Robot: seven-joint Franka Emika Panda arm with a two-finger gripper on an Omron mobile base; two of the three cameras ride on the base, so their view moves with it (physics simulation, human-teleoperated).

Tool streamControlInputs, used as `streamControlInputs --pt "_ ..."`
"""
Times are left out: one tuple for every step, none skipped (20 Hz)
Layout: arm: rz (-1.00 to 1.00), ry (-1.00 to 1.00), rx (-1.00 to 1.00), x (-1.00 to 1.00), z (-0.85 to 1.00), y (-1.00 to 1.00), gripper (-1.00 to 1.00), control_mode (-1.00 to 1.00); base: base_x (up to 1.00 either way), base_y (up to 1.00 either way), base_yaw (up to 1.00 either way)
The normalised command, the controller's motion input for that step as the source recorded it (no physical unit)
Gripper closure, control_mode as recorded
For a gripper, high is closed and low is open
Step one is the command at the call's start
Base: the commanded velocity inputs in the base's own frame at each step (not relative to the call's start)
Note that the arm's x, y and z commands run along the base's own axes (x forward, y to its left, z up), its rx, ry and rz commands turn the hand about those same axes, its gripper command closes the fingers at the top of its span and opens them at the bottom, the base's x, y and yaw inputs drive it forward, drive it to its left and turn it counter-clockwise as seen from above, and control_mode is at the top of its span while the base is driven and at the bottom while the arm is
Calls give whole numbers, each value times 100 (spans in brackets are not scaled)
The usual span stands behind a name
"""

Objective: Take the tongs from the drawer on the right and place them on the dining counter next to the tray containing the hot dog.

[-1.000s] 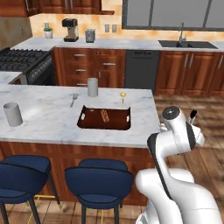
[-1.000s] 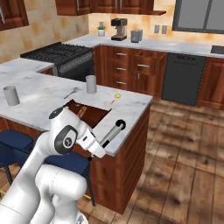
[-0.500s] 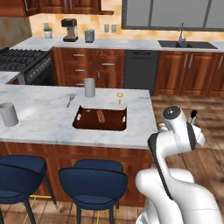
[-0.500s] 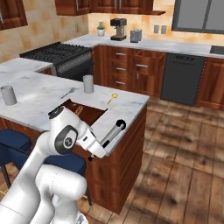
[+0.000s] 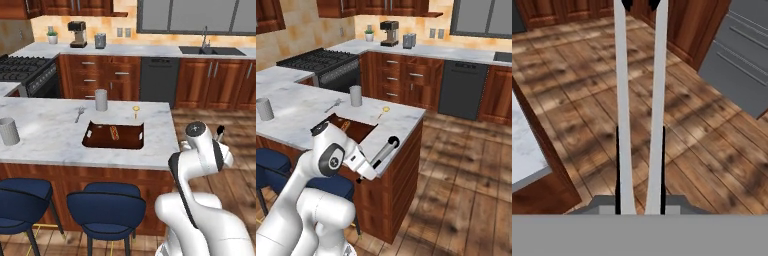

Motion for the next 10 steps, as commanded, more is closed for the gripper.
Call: streamControlInputs --pt "5 0 4 52 36 35 100 -100 0 0 0" --pt "9 0 6 66 44 53 100 -100 0 0 0" --pt "14 0 6 53 56 63 100 -100 0 0 0" --pt "19 2 6 47 59 74 100 -100 0 0 0" --pt "25 2 8 24 66 71 100 -100 0 0 0" --pt "27 2 13 26 66 59 100 -100 0 0 0" --pt "28 5 20 37 68 41 100 -100 0 0 0" --pt "27 7 22 35 65 38 100 -100 0 0 0" --pt "27 10 25 38 65 36 100 -100 0 0 0" --pt "27 17 28 39 56 34 100 -100 0 0 0"
